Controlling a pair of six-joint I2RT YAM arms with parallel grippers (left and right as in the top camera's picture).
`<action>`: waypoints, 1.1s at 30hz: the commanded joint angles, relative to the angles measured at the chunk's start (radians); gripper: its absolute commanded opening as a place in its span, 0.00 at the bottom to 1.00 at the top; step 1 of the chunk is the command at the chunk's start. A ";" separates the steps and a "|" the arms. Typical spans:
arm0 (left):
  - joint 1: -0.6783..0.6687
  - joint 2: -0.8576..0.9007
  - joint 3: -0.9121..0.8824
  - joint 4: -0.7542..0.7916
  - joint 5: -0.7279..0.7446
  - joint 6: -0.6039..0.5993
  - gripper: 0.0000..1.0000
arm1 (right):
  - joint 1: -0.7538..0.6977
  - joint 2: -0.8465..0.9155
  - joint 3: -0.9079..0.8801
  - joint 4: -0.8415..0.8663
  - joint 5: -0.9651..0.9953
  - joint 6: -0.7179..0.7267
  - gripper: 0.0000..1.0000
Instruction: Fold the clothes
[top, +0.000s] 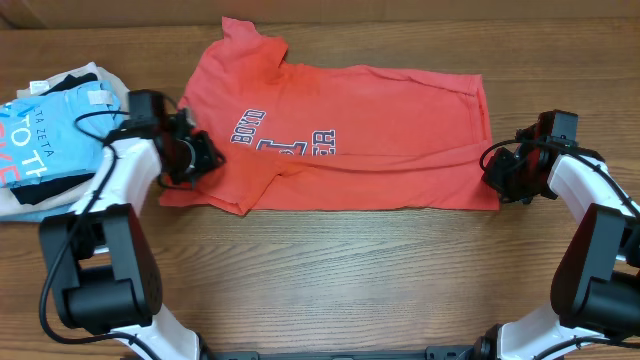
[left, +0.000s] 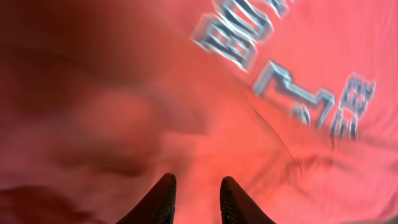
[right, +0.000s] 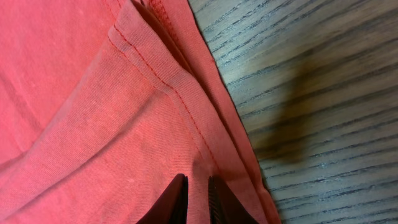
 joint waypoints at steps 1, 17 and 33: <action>-0.079 0.021 0.009 -0.015 -0.038 0.138 0.29 | 0.006 -0.001 -0.005 0.004 0.009 -0.007 0.16; -0.362 0.023 0.009 0.005 -0.432 0.207 0.34 | 0.006 -0.001 -0.005 0.004 0.008 -0.007 0.16; -0.389 0.024 0.003 -0.031 -0.430 0.261 0.33 | 0.006 -0.001 -0.005 0.004 0.008 -0.007 0.16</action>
